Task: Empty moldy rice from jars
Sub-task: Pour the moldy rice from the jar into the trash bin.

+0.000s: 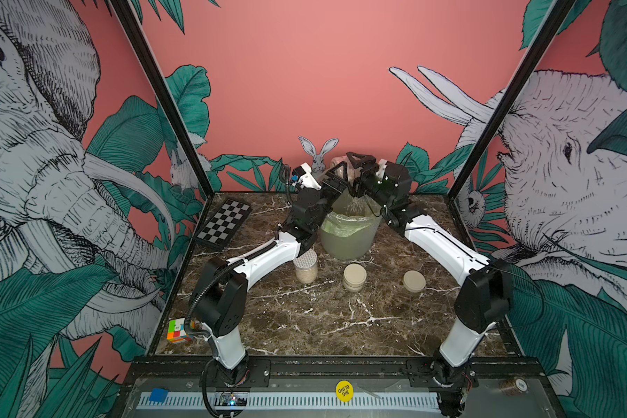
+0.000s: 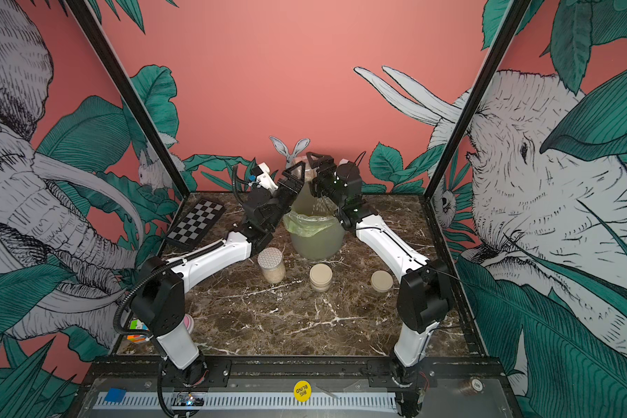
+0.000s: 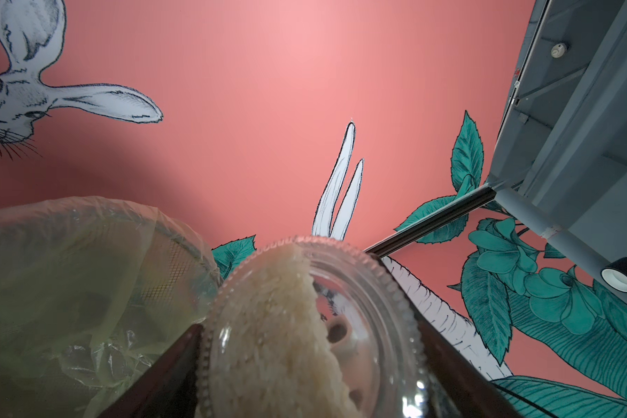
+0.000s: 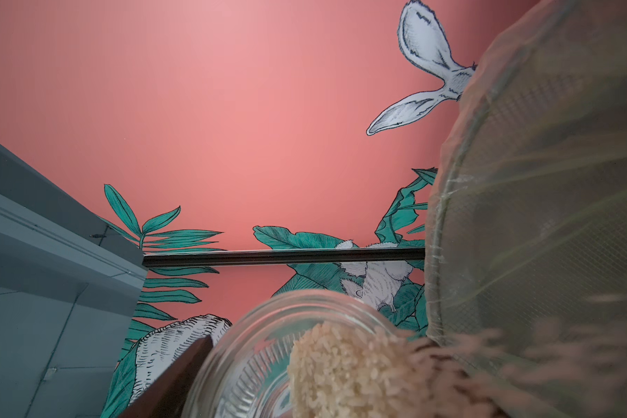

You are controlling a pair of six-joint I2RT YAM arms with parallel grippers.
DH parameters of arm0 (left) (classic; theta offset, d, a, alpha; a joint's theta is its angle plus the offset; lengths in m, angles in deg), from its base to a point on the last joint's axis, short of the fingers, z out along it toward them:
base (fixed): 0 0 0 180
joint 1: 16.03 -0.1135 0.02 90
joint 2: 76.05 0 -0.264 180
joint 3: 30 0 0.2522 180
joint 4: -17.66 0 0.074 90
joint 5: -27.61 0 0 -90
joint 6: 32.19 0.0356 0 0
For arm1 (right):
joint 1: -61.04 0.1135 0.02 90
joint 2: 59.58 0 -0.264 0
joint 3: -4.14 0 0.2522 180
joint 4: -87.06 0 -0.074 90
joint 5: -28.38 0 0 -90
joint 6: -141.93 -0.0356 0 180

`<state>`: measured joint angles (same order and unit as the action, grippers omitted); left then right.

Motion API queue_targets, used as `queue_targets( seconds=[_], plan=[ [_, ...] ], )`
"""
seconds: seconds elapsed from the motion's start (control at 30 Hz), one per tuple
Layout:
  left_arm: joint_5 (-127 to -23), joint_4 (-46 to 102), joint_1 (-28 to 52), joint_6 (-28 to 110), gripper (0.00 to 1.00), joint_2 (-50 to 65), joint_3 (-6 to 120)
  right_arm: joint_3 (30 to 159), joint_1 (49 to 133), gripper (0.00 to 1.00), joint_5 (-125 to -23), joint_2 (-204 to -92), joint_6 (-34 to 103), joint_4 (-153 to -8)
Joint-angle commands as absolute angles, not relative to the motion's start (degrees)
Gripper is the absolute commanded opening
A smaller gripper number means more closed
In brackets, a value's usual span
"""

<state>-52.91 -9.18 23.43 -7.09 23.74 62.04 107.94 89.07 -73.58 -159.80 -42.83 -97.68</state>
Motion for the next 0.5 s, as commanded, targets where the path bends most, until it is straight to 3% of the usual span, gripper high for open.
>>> queue_targets(
  seconds=[0.0,0.23,0.47],
  plan=[
    [-54.8,-11.6,23.1,-6.5,0.26,23.0,63.3,107.2,90.3,0.17,-77.0,-158.3,-42.0,-101.3],
    [-57.1,-10.6,21.7,-7.2,0.02,21.3,61.0,107.2,90.3,0.37,-77.4,-158.2,-41.7,-99.4],
    [-57.7,-9.4,21.1,-7.7,0.0,20.3,59.2,106.3,90.3,0.54,-77.3,-158.1,-41.7,-98.9]
  ],
)
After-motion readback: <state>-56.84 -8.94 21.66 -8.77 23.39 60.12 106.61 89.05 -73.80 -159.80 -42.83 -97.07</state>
